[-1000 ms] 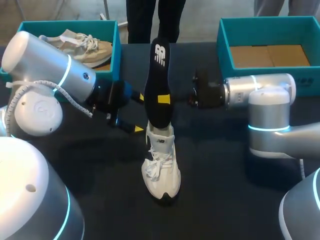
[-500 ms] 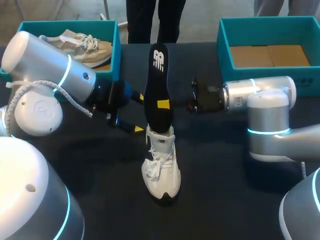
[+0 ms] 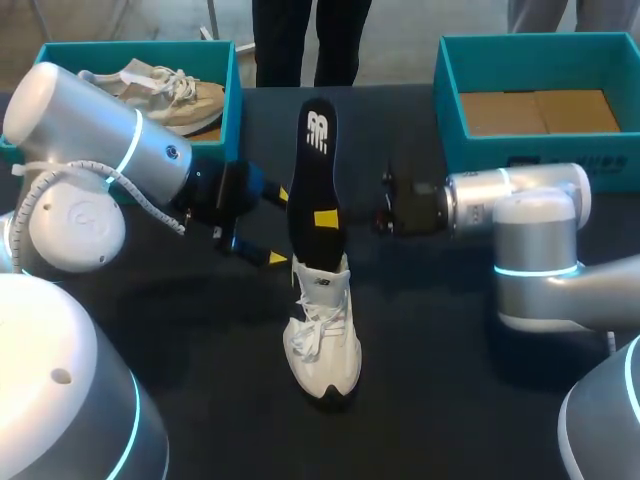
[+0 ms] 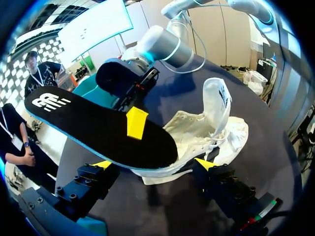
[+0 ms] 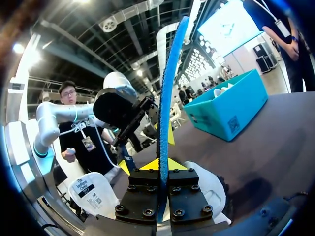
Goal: Take the shoe out of the shoebox, open the shoe tongue, remove and reinsert the insole, then place the shoe into the shoebox
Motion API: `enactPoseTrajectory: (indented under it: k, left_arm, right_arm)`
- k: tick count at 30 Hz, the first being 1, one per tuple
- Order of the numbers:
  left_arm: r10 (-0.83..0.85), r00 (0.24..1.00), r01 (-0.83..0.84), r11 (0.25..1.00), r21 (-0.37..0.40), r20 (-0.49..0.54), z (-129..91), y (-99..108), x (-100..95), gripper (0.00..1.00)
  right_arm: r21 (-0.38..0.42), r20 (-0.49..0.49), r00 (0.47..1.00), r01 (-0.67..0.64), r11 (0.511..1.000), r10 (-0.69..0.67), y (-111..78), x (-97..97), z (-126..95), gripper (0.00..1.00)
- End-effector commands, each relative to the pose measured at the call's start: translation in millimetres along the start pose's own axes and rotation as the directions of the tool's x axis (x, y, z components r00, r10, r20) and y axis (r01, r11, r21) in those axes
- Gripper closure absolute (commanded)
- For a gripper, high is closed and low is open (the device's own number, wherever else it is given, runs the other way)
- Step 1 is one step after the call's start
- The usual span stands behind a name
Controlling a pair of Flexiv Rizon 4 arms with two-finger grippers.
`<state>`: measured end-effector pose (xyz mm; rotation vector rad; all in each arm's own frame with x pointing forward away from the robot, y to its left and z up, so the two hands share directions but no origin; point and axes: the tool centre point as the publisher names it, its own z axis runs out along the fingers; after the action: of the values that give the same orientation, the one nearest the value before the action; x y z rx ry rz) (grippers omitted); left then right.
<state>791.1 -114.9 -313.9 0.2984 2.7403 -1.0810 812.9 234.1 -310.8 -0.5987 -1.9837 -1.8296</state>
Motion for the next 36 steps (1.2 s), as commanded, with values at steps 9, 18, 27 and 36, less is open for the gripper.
enactPoseTrajectory:
  k: [9,18,27,36]
  left_arm:
    - [0.000,1.000,0.000,1.000,-0.005,-0.001,-0.2,-0.6,0.4,0.00]
    - [0.000,1.000,0.000,1.000,-0.005,-0.001,-0.2,-0.6,0.4,0.00]
    - [0.000,1.000,0.000,1.000,-0.005,-0.001,-0.2,-0.6,0.4,0.00]
    - [0.000,1.000,0.000,1.000,-0.005,-0.001,-0.2,-0.6,0.4,0.00]
  right_arm:
    - [0.002,0.000,1.000,-0.007,1.000,0.007,-18.1,1.0,4.9,1.00]
    - [0.014,0.003,1.000,-0.014,1.000,0.014,-27.4,4.0,6.3,1.00]
    - [0.026,0.004,0.999,-0.039,0.999,0.039,-38.2,7.6,6.8,1.00]
    - [0.030,0.019,1.000,-0.010,0.999,0.009,-26.6,10.7,5.3,0.83]
